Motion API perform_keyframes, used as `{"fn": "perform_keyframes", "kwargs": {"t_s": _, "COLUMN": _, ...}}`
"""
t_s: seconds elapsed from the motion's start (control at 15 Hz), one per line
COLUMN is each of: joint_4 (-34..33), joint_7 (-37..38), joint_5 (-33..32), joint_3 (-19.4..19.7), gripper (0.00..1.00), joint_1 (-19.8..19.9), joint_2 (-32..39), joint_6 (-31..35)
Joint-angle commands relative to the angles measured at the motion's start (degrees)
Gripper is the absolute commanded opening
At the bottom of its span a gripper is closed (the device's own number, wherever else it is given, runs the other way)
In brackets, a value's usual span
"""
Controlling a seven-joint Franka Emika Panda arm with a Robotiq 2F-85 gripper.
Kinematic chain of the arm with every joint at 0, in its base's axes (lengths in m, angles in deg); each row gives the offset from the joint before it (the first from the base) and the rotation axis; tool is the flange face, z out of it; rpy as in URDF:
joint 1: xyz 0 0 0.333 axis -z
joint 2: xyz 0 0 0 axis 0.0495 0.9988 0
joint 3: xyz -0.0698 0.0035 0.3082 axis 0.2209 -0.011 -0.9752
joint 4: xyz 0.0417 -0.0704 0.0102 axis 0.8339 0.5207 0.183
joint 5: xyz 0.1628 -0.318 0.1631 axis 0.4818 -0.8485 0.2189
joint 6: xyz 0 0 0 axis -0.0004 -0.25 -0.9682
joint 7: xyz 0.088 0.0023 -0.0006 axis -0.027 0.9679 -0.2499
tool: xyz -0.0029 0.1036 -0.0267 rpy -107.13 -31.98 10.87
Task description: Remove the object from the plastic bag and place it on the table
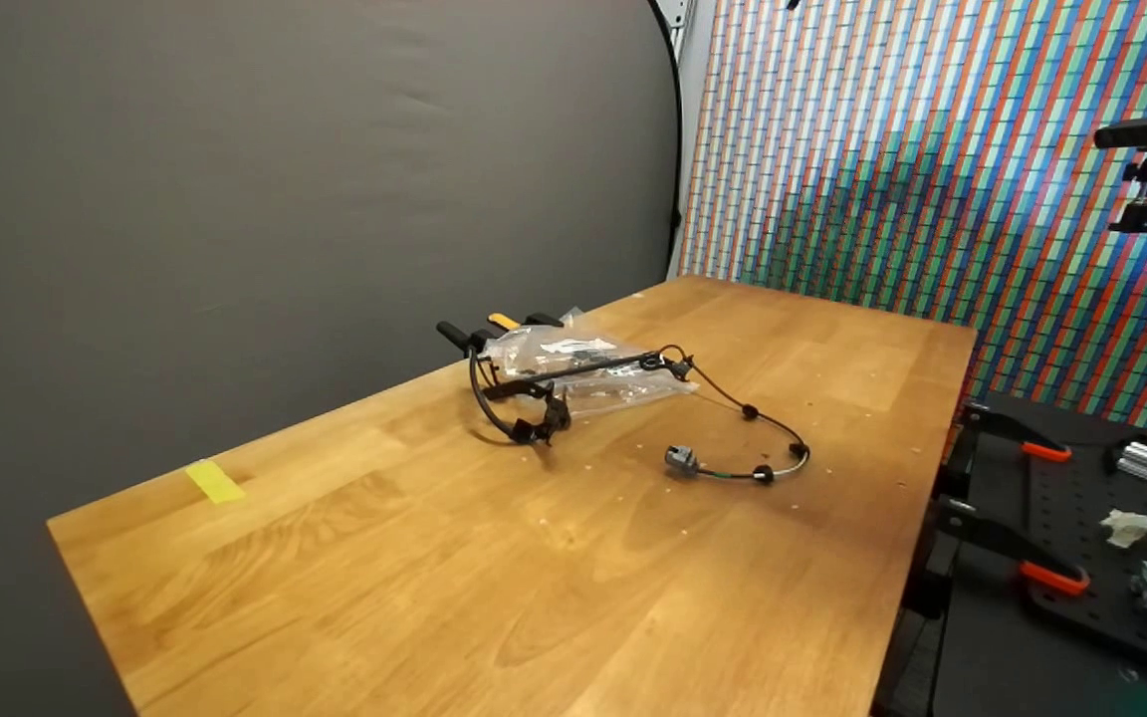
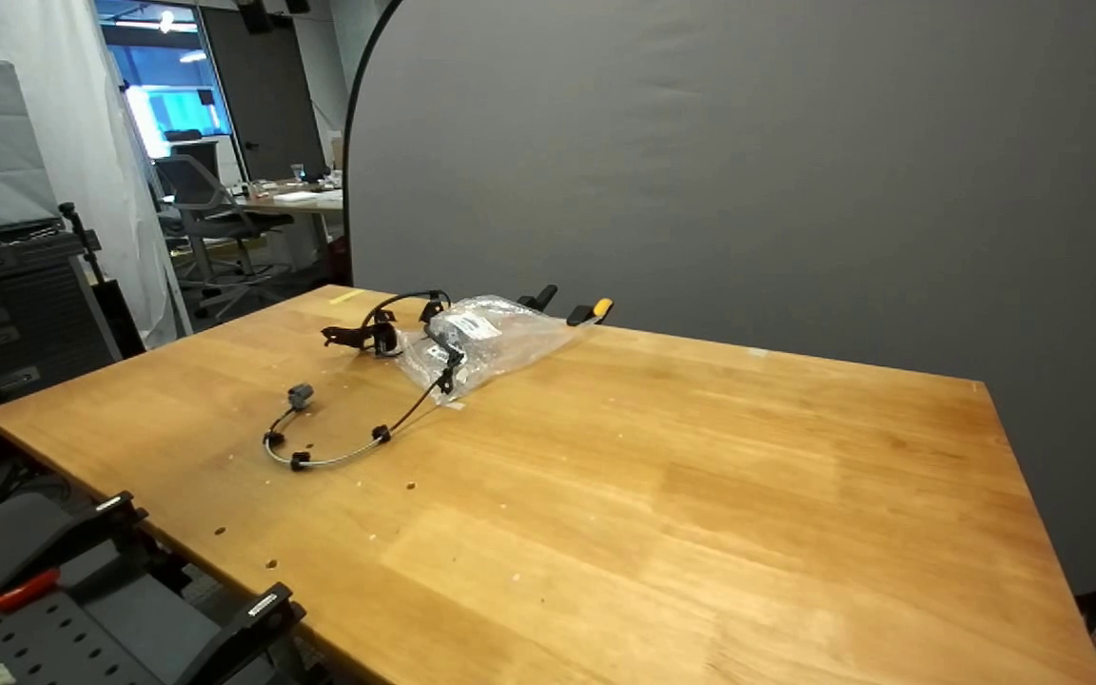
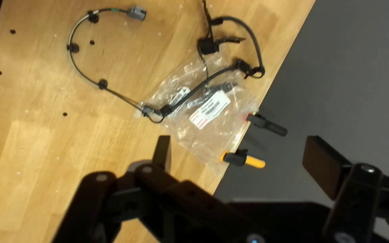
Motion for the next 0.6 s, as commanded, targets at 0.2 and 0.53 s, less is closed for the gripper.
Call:
{"fn": "perform_keyframes", "kwargs": {"t_s": 0.2, "joint_4": -2.13, "joint_7": -10.28, "joint_5": 13.78, "joint_3": -0.69, "gripper": 1.00, "joint_1": 0.42, "joint_2": -0.10, "joint_6": -1.84}}
{"fn": "perform_keyframes", "kwargs": {"t_s": 0.53, "joint_4": -2.47, "joint_7": -13.29, "joint_5": 16.89, "joint_3": -0.26, "gripper": 1.00, "joint_1": 0.04, "joint_2": -0.51, "joint_6": -2.77}}
